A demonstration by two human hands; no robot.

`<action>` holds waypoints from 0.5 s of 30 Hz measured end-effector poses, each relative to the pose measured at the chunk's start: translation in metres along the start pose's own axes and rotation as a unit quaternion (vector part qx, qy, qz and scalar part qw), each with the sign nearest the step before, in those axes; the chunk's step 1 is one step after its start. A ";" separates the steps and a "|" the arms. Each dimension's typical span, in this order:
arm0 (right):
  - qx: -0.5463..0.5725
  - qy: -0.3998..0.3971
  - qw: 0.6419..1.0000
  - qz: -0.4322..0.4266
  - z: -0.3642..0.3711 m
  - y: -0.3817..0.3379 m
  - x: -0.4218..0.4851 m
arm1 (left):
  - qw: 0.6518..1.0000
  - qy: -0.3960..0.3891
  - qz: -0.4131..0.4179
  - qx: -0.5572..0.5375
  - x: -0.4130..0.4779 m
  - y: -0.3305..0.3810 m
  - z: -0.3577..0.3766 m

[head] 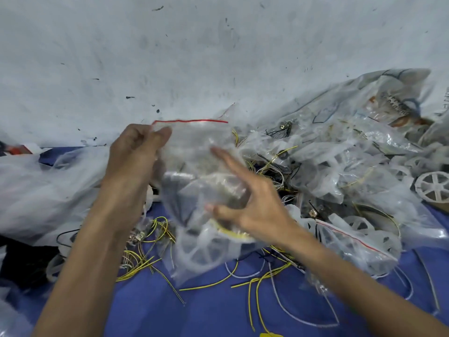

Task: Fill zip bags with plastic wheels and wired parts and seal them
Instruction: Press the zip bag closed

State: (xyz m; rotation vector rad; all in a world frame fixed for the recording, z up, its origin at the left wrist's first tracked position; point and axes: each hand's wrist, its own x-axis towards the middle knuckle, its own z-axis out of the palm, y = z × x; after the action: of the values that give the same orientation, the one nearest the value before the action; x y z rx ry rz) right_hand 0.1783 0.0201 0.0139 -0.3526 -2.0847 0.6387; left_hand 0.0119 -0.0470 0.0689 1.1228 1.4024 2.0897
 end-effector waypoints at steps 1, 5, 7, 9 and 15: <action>-0.023 0.014 1.000 0.009 -0.012 0.004 0.005 | 1.000 -0.002 -0.004 0.030 0.002 -0.004 -0.001; -0.196 0.222 0.953 0.054 -0.080 0.042 0.050 | 0.993 -0.013 -0.032 0.113 0.007 -0.020 -0.005; -0.255 0.307 0.910 0.113 -0.129 0.077 0.075 | 0.993 -0.033 -0.034 0.108 0.005 -0.025 -0.002; -0.300 0.300 0.857 0.291 -0.170 0.117 0.087 | 0.990 -0.057 -0.041 0.124 0.005 -0.033 0.000; -0.576 0.065 0.788 0.207 -0.178 0.151 0.091 | 0.938 -0.177 -0.168 0.244 0.011 -0.082 -0.003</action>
State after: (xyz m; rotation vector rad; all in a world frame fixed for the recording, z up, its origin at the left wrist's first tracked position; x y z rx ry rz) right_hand 0.2769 0.2431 0.0734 -1.5134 -2.0285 -0.5345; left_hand -0.0063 -0.0062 -0.0005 1.2499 1.8185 1.2581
